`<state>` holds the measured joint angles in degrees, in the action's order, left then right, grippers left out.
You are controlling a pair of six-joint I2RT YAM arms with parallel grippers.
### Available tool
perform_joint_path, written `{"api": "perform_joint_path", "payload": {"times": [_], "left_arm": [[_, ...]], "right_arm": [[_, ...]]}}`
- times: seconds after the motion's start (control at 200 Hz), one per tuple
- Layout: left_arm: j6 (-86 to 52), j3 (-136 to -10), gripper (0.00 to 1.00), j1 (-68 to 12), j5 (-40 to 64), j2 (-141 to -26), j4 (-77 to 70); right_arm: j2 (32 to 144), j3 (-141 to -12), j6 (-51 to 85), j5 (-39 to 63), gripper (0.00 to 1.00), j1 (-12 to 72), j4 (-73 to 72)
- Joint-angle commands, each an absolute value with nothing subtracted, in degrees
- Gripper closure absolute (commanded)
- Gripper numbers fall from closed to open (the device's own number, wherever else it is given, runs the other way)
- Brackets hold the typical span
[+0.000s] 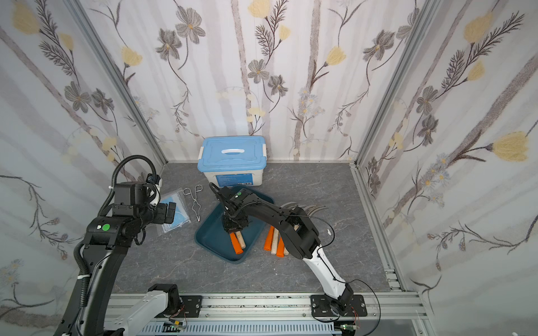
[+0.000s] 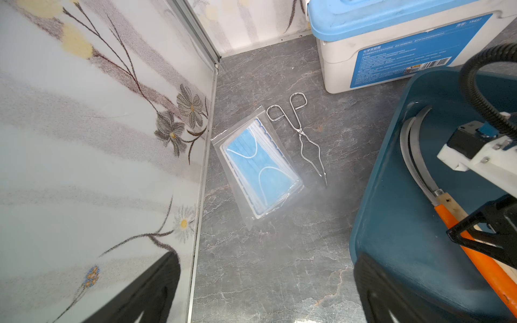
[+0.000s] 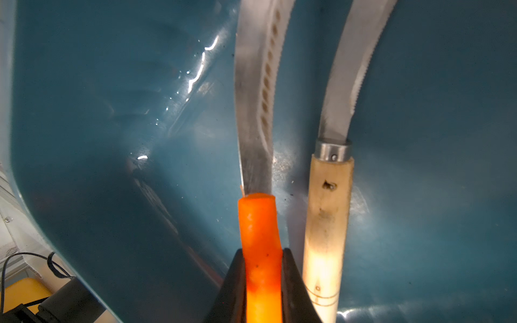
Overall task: Put small sickles into storage boxes
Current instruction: Place the sickle in the storage box.
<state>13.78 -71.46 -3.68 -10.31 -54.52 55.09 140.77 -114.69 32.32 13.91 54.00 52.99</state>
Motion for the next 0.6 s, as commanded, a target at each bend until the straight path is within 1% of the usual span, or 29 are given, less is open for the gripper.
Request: {"api": "perform_joint_path", "payload": {"times": [0.0, 0.09, 0.2, 0.39, 0.595], "left_arm": [[14.68, -71.84, 0.00, -3.61, -10.02, -54.43, 55.31], [14.77, -71.83, 0.00, -3.61, -9.93, -54.41, 55.28], [14.85, -71.97, 0.00, -3.63, -9.79, -54.49, 55.20], [14.94, -72.32, 0.00, -3.66, -9.76, -54.91, 55.20], [14.94, -72.57, 0.00, -3.62, -9.67, -55.38, 55.02]], "right_arm": [[141.08, -115.07, 32.31, 14.68, 0.83, 53.97, 52.10], [140.98, -115.05, 32.24, 14.51, 0.81, 53.97, 52.12], [140.72, -115.05, 32.07, 13.88, 0.74, 54.05, 52.12], [139.97, -115.05, 31.96, 11.84, 0.65, 54.05, 52.47], [138.63, -115.29, 31.81, 9.26, 0.65, 53.88, 52.65]]}}
